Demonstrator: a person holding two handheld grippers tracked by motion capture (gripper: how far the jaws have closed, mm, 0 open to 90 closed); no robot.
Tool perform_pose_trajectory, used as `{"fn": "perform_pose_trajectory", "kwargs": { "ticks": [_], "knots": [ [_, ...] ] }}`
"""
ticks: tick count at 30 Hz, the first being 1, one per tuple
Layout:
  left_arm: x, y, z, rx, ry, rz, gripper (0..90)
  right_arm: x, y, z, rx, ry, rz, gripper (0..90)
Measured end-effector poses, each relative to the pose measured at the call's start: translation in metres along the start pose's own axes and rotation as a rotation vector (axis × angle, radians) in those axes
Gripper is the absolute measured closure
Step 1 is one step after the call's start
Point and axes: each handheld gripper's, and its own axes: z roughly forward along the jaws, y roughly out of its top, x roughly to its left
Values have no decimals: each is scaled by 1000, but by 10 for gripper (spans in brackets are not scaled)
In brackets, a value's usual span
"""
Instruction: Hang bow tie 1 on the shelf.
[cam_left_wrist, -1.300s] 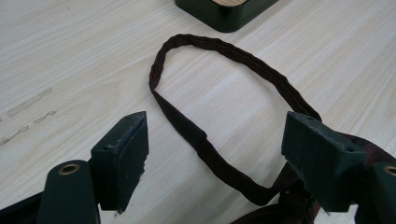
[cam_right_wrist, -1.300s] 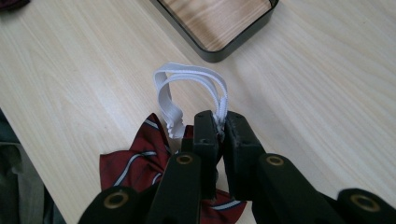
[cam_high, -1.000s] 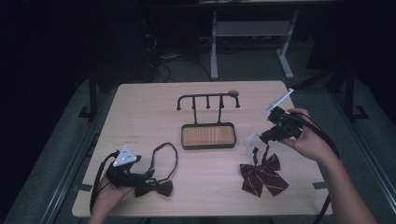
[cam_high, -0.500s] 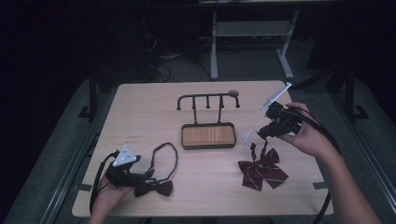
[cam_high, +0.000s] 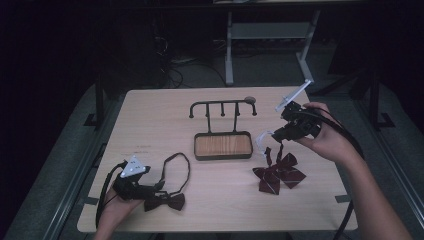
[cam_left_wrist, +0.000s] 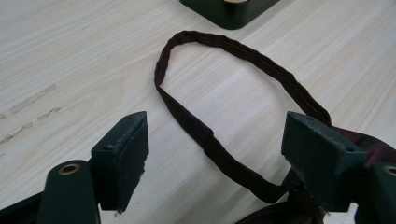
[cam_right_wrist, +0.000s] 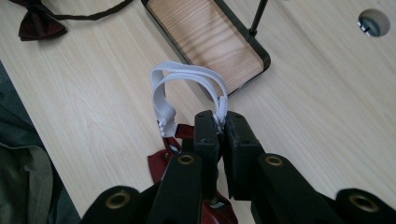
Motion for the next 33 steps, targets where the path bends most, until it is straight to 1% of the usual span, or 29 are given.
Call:
{"fn": "perform_pose_trajectory", "kwargs": {
  "ticks": [5,12,13,16,18,24,29,33],
  "knots": [
    [0,0,0,0,1,0,235,1,7,0,16,-8,-7,844],
    [0,0,1,3,-4,-2,235,2,14,0,18,-9,-20,844],
    [0,0,1,2,-4,-7,235,2,15,0,18,-7,-17,844],
    [1,1,0,-2,0,1,235,1,16,1,18,-5,-18,844],
    [1,1,0,-1,-2,-4,235,1,17,0,19,-4,-19,844],
    [-1,1,0,-3,-3,-6,235,1,21,-3,22,-15,-20,843],
    [-1,2,-2,-6,0,2,236,-1,26,-5,24,-25,-19,843],
    [-1,1,0,-1,-3,-5,235,-6,31,-4,28,-30,-12,843]
  ]
}}
